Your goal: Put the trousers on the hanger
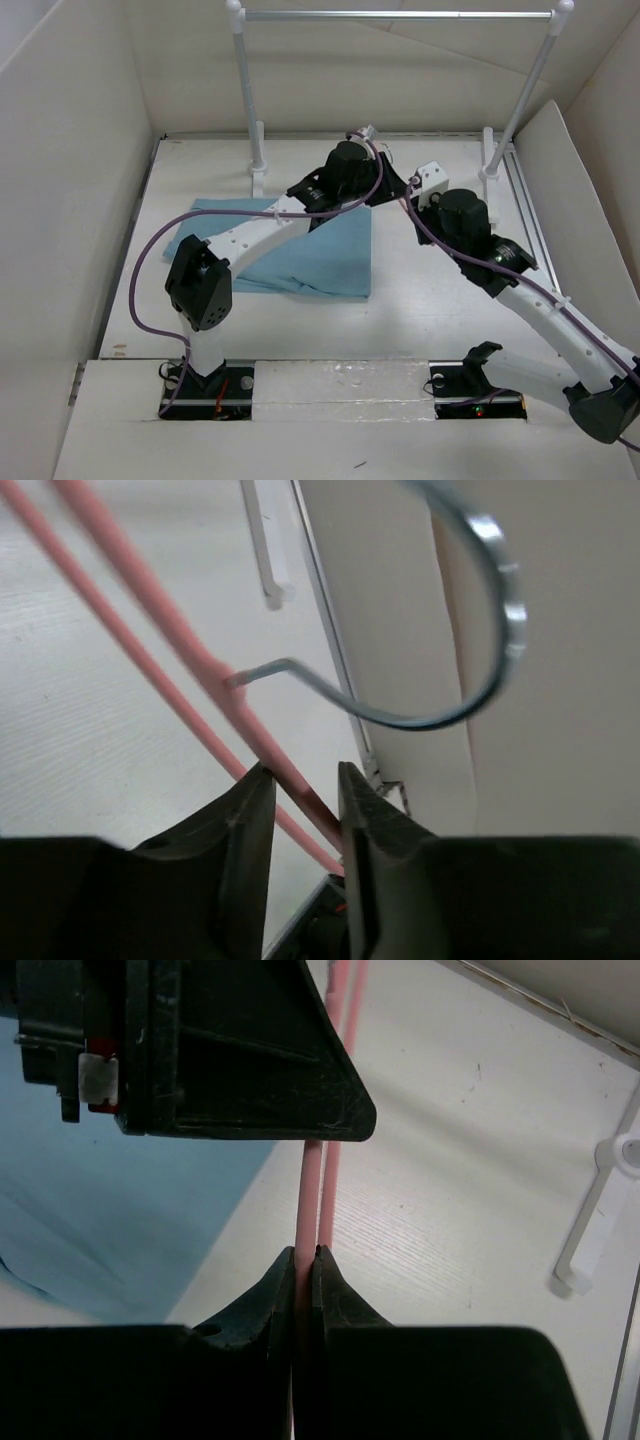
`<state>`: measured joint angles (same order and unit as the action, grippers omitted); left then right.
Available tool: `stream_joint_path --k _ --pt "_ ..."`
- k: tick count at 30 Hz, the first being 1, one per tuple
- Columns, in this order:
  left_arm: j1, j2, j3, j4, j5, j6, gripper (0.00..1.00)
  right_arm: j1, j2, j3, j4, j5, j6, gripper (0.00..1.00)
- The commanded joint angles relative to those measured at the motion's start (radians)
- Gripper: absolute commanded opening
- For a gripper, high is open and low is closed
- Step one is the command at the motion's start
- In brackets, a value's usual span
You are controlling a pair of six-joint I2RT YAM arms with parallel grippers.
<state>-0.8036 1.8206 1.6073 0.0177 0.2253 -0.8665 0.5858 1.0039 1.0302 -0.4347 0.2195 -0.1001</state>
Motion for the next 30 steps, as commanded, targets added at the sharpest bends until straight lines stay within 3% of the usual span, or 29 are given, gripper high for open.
stream_joint_path --k 1,4,5,6,7,8,11,14,16,19,22,23,24,30 --pt "0.001 0.003 0.026 0.021 0.019 -0.005 0.21 0.058 -0.010 0.010 0.030 0.064 0.020 0.00" --pt "0.001 -0.013 -0.047 0.053 0.028 -0.025 0.00 0.094 -0.033 -0.028 -0.001 0.064 0.045 0.05" --pt "0.001 -0.017 -0.064 0.068 0.043 -0.025 0.00 0.104 -0.051 -0.054 -0.022 0.070 0.069 0.15" --pt "0.001 -0.038 -0.119 0.085 0.071 -0.034 0.00 0.129 -0.074 -0.074 -0.080 0.075 0.098 0.31" --pt "0.001 -0.038 -0.119 0.085 0.071 -0.034 0.00 0.129 -0.074 -0.075 -0.081 0.075 0.099 0.32" --pt "0.001 -0.047 -0.180 0.128 0.084 -0.037 0.00 0.129 -0.100 -0.094 -0.090 0.058 0.099 0.48" --pt "0.001 -0.102 -0.335 0.268 0.129 -0.077 0.00 0.129 -0.140 -0.102 -0.166 -0.025 0.137 0.71" --pt "0.001 -0.144 -0.465 0.387 0.166 -0.107 0.00 0.085 -0.169 -0.082 -0.234 -0.145 0.114 0.79" --pt "0.001 -0.177 -0.526 0.436 0.186 -0.138 0.00 0.021 -0.166 -0.075 -0.248 -0.251 0.077 0.80" --pt "-0.008 -0.227 -0.628 0.496 0.187 -0.144 0.00 -0.020 -0.157 -0.119 -0.173 -0.333 0.097 0.75" --pt "-0.026 -0.288 -0.737 0.502 0.114 -0.134 0.00 -0.043 -0.120 -0.169 -0.031 -0.429 0.175 0.38" --pt "-0.026 -0.299 -0.803 0.548 0.092 -0.161 0.00 -0.043 -0.105 -0.183 0.012 -0.433 0.198 0.04" --pt "-0.026 -0.303 -0.829 0.576 0.076 -0.172 0.00 -0.043 -0.088 -0.196 0.049 -0.428 0.212 0.00" --pt "-0.026 -0.245 -0.892 0.642 -0.066 -0.186 0.00 -0.024 0.149 -0.214 0.201 -0.381 0.258 0.00"
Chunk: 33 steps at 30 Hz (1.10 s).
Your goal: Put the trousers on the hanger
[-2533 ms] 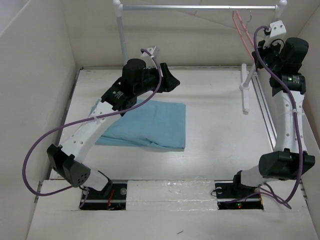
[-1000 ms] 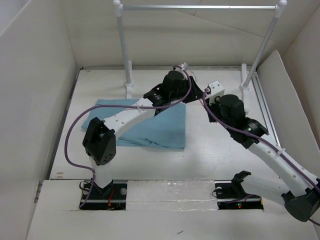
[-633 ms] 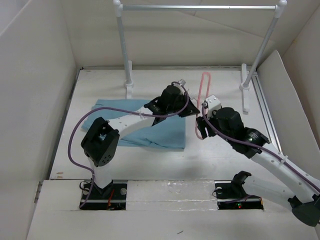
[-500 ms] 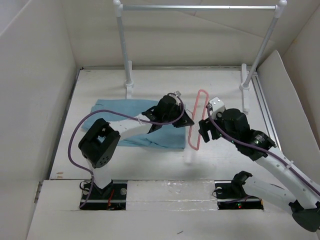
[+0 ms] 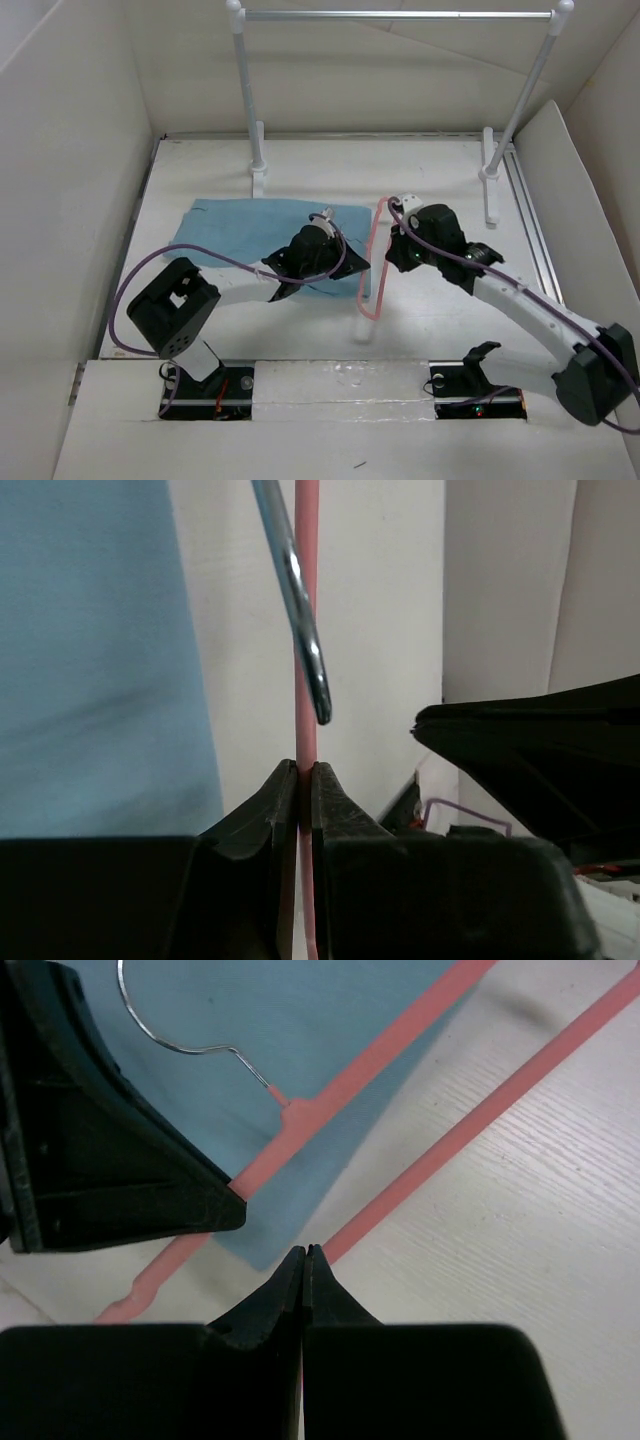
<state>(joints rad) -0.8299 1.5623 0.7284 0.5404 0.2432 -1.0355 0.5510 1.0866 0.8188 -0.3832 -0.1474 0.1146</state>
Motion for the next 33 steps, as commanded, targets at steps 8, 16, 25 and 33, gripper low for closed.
stream_joint_path --k 8,16,25,33 --pt "0.000 0.143 0.008 0.142 -0.179 -0.031 0.00 0.010 0.309 0.046 0.305 0.008 0.059 0.09" --pt "0.009 0.208 0.043 0.107 -0.206 -0.043 0.00 0.001 0.525 0.086 0.360 0.041 0.100 0.38" --pt "0.009 0.209 0.032 0.076 -0.232 -0.029 0.00 0.010 0.619 0.051 0.466 -0.021 0.166 0.44" --pt "0.031 0.179 0.013 -0.002 -0.300 0.064 0.00 -0.068 0.426 0.008 0.460 -0.020 0.168 0.00"
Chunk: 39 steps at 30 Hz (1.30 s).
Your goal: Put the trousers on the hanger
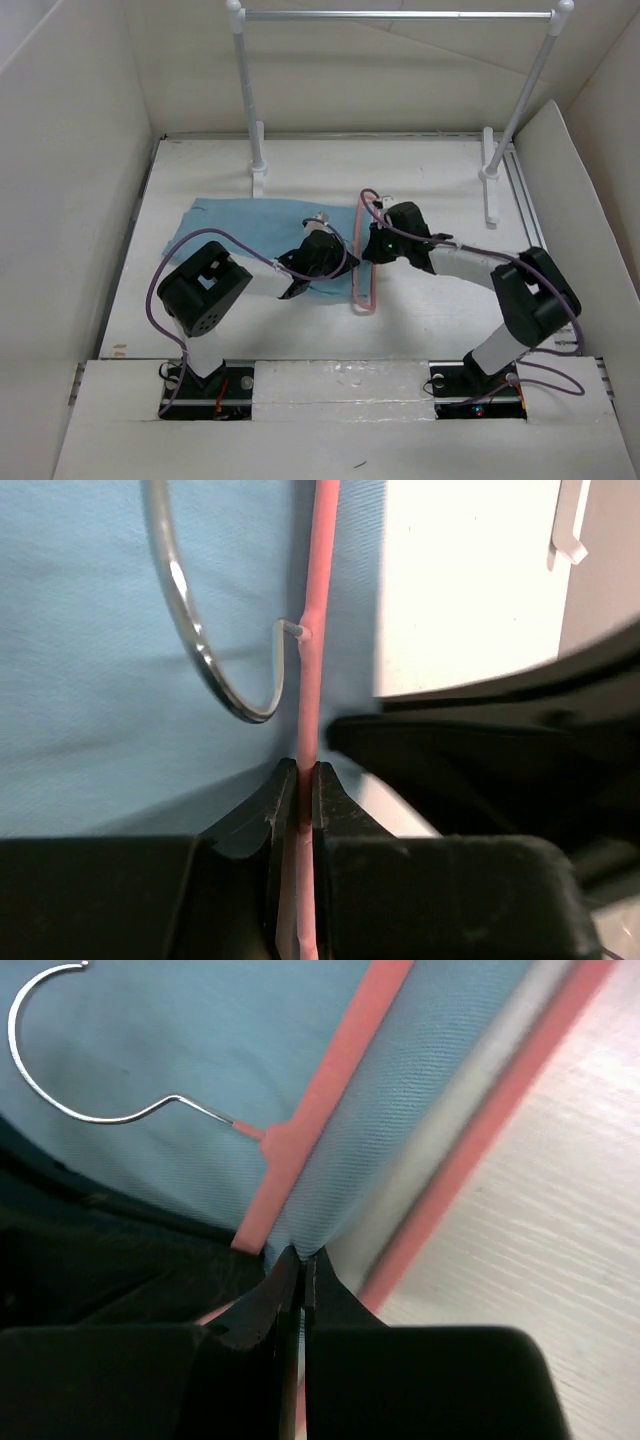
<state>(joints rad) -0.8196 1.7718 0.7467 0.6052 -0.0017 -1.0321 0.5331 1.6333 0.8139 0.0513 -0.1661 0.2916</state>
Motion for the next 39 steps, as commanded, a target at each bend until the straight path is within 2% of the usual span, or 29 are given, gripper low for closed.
stream_joint_path --k 1,5,9,14,18,25,30,31,32,33,34,36,37,39 --pt "0.033 -0.057 -0.012 -0.073 -0.061 0.070 0.00 -0.068 -0.147 0.022 -0.003 0.002 -0.026 0.00" --pt "0.080 -0.120 -0.035 -0.159 -0.128 0.131 0.00 -0.157 -0.280 0.045 -0.152 -0.015 -0.107 0.00" --pt "0.151 -0.169 -0.078 -0.185 -0.144 0.168 0.00 -0.241 -0.387 -0.019 -0.206 -0.049 -0.135 0.00" --pt "0.201 -0.238 -0.115 -0.229 -0.159 0.292 0.00 -0.373 -0.478 -0.094 -0.240 -0.078 -0.175 0.00" --pt "0.229 -0.285 -0.148 -0.220 -0.144 0.354 0.00 -0.435 -0.466 -0.119 -0.212 -0.138 -0.186 0.00" --pt "0.186 -0.316 -0.073 -0.252 -0.149 0.349 0.00 -0.435 -0.330 -0.075 -0.168 -0.141 -0.203 0.00" --pt "0.166 -0.362 -0.053 -0.255 -0.127 0.305 0.00 -0.378 -0.271 -0.052 -0.172 -0.113 -0.203 0.00" --pt "0.166 -0.383 -0.049 -0.262 -0.124 0.299 0.00 -0.369 -0.267 -0.048 -0.174 -0.108 -0.201 0.03" --pt "0.139 -0.428 -0.021 -0.295 -0.133 0.296 0.00 -0.342 -0.276 -0.012 -0.200 -0.110 -0.206 0.34" --pt "0.139 -0.428 -0.021 -0.295 -0.145 0.296 0.00 -0.341 -0.276 -0.012 -0.220 -0.110 -0.206 0.35" --pt "0.123 -0.446 -0.006 -0.326 -0.167 0.305 0.00 -0.306 -0.288 0.005 -0.238 -0.096 -0.219 0.55" --pt "0.082 -0.488 0.057 -0.363 -0.211 0.320 0.00 -0.254 -0.356 0.069 -0.313 -0.084 -0.229 0.65" --pt "0.073 -0.498 0.084 -0.393 -0.216 0.332 0.00 -0.184 -0.383 0.092 -0.336 -0.067 -0.226 0.68" --pt "0.062 -0.521 0.160 -0.429 -0.222 0.334 0.00 -0.099 -0.456 0.149 -0.379 -0.055 -0.203 0.70"
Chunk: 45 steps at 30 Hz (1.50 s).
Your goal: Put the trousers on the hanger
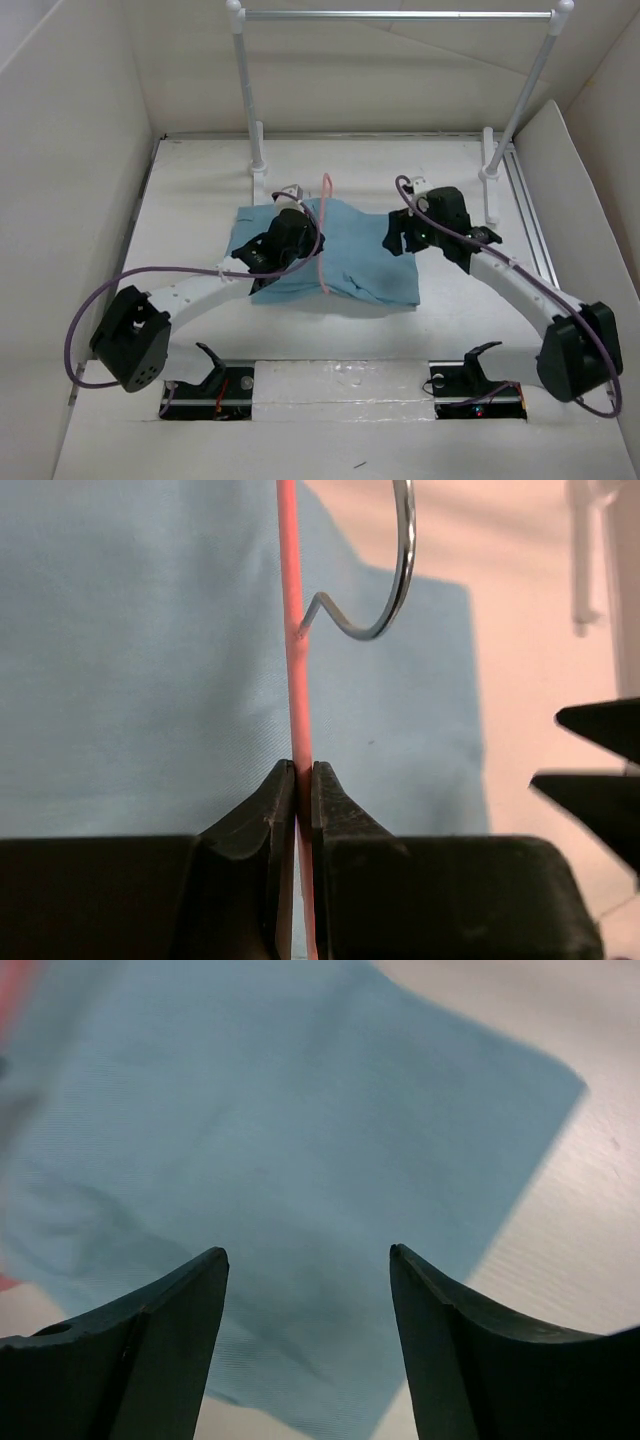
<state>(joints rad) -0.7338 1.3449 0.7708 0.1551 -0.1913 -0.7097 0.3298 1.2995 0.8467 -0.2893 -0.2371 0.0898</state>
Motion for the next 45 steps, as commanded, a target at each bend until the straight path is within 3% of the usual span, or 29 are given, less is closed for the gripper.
stream_joint_path --k 1,6,8,15,24,27,28,32,33,34,37,44,45 --pt "-0.038 -0.105 0.154 0.003 -0.042 0.016 0.00 0.148 -0.141 0.127 -0.033 0.006 0.040 0.71" --pt "-0.090 -0.141 0.268 -0.037 -0.119 0.046 0.00 0.435 -0.180 0.129 0.152 0.005 0.241 0.73" --pt "-0.090 -0.141 0.309 -0.063 -0.119 0.047 0.00 0.475 -0.175 0.158 0.182 0.031 0.289 0.75" --pt "-0.134 -0.164 0.400 -0.103 -0.148 0.061 0.00 0.497 -0.123 0.177 0.278 0.031 0.373 0.77" --pt "-0.213 -0.179 0.427 -0.146 -0.205 0.036 0.00 0.509 -0.033 0.091 0.652 -0.004 0.536 0.76" --pt "-0.213 -0.196 0.413 -0.140 -0.197 0.026 0.00 0.544 -0.028 0.097 0.613 0.039 0.548 0.60" --pt "-0.213 -0.200 0.415 -0.138 -0.198 0.027 0.00 0.545 -0.035 0.091 0.604 0.068 0.547 0.48" --pt "-0.213 -0.219 0.441 -0.144 -0.194 0.041 0.00 0.555 -0.065 0.042 0.643 0.104 0.583 0.25" --pt "-0.213 -0.220 0.450 -0.144 -0.177 0.036 0.00 0.555 -0.075 0.028 0.697 0.107 0.593 0.11" --pt "-0.213 -0.220 0.450 -0.149 -0.177 0.036 0.00 0.555 -0.075 0.028 0.697 0.110 0.596 0.08" --pt "-0.213 -0.225 0.463 -0.146 -0.165 0.033 0.00 0.555 -0.092 0.052 0.704 0.101 0.579 0.00" --pt "-0.213 -0.196 0.576 -0.149 -0.119 0.078 0.00 0.513 -0.138 0.129 0.711 0.079 0.548 0.00" --pt "-0.194 -0.194 0.591 -0.147 -0.088 0.084 0.07 0.512 -0.147 0.137 0.701 0.076 0.547 0.00"
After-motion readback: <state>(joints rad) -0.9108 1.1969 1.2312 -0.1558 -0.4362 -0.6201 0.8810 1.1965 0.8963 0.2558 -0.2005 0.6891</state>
